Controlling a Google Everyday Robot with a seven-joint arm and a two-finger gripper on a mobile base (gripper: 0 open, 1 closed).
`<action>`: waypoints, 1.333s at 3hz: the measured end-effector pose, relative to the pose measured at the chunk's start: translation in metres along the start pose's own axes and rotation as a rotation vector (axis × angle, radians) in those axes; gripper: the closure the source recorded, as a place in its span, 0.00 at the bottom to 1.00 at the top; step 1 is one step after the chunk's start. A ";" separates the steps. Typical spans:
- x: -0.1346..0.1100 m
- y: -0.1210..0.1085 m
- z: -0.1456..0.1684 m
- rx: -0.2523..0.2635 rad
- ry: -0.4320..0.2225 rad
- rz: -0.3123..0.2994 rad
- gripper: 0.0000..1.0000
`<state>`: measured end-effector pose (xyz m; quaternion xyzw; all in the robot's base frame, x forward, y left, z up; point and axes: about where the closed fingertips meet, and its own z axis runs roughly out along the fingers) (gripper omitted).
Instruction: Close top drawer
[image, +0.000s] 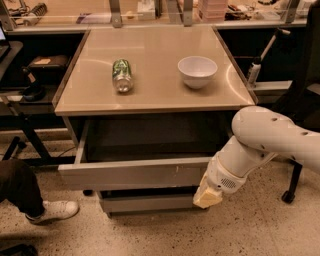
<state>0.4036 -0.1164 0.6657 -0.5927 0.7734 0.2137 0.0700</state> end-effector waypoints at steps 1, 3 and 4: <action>-0.013 -0.011 -0.004 0.013 0.007 -0.034 1.00; -0.053 -0.057 -0.011 0.063 0.061 -0.111 1.00; -0.061 -0.075 -0.006 0.074 0.093 -0.121 1.00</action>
Offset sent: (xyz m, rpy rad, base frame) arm 0.0856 0.0353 0.0275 -0.0509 -0.1202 0.1017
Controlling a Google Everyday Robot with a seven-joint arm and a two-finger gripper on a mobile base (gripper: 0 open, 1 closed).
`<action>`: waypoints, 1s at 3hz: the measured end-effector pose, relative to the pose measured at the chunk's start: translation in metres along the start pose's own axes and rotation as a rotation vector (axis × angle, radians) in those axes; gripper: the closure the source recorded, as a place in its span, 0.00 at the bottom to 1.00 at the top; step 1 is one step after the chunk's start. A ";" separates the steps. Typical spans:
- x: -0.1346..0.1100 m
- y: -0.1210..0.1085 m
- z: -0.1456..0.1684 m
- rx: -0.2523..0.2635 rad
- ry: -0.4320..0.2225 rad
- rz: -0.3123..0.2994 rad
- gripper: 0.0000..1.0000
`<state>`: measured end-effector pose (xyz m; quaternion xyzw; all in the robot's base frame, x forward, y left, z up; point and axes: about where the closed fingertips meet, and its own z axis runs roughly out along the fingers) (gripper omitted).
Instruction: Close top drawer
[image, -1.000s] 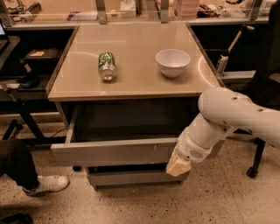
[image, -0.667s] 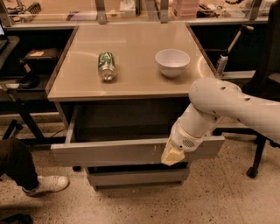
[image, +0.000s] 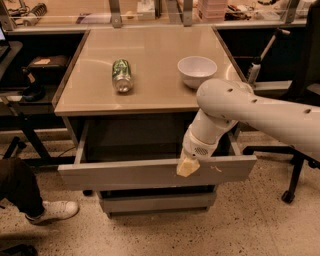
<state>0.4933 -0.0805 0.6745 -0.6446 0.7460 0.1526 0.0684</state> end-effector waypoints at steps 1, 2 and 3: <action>-0.001 -0.001 0.000 0.001 0.001 -0.002 0.81; -0.001 -0.001 0.000 0.001 0.001 -0.002 0.58; -0.001 -0.001 0.000 0.000 0.001 -0.002 0.35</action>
Offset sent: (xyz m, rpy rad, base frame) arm 0.0007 0.0007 -0.0001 -0.0012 -0.0012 0.0022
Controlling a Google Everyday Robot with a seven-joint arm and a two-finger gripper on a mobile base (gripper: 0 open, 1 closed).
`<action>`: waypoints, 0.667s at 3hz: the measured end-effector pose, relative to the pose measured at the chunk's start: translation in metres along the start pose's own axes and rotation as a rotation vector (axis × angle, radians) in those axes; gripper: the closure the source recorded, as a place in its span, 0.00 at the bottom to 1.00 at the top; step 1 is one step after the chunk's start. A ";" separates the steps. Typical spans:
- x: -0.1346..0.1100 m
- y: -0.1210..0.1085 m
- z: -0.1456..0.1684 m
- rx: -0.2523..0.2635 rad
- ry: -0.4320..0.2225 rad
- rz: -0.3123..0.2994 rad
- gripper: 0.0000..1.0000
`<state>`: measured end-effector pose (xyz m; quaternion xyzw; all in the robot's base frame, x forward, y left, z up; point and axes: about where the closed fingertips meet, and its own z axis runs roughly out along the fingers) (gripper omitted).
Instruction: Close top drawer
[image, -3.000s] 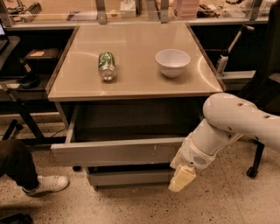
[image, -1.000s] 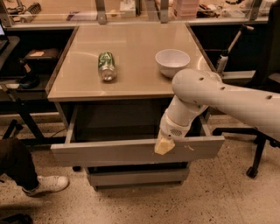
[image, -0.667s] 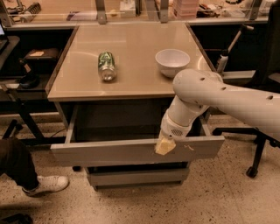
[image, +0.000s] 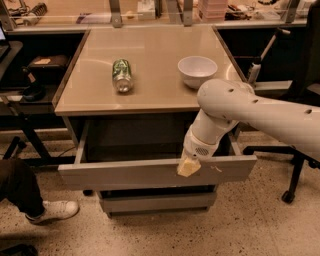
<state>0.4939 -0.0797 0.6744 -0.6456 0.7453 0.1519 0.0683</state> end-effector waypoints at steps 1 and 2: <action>0.000 0.000 0.000 0.000 0.000 0.000 0.12; 0.000 0.000 0.000 0.000 0.000 0.000 0.00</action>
Offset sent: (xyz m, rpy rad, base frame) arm 0.0000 0.0000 0.0000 0.0000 0.0000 0.0000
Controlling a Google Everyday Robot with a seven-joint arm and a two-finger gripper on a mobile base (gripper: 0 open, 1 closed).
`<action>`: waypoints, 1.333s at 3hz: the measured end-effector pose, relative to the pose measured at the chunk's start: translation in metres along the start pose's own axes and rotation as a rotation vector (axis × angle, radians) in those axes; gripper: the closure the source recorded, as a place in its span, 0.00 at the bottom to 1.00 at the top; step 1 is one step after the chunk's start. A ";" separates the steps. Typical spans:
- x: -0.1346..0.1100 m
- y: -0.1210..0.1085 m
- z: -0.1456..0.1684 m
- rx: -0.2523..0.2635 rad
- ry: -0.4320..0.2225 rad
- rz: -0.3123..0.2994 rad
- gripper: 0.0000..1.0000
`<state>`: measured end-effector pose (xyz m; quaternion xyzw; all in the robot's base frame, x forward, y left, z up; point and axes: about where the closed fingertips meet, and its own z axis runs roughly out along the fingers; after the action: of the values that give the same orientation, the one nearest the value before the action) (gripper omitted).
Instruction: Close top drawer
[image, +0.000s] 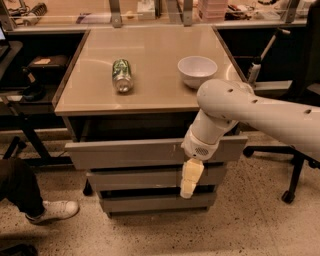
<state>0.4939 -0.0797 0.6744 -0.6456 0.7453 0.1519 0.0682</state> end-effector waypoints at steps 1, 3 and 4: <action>0.000 0.000 0.000 0.000 0.000 0.000 0.00; 0.000 0.000 0.000 0.000 0.000 0.000 0.38; 0.000 0.000 0.000 0.000 0.000 0.000 0.62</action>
Offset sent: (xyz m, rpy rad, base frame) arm 0.0000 0.0000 0.0000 0.0000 0.0000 0.0000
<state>0.4938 -0.0797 0.6743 -0.6456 0.7453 0.1519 0.0682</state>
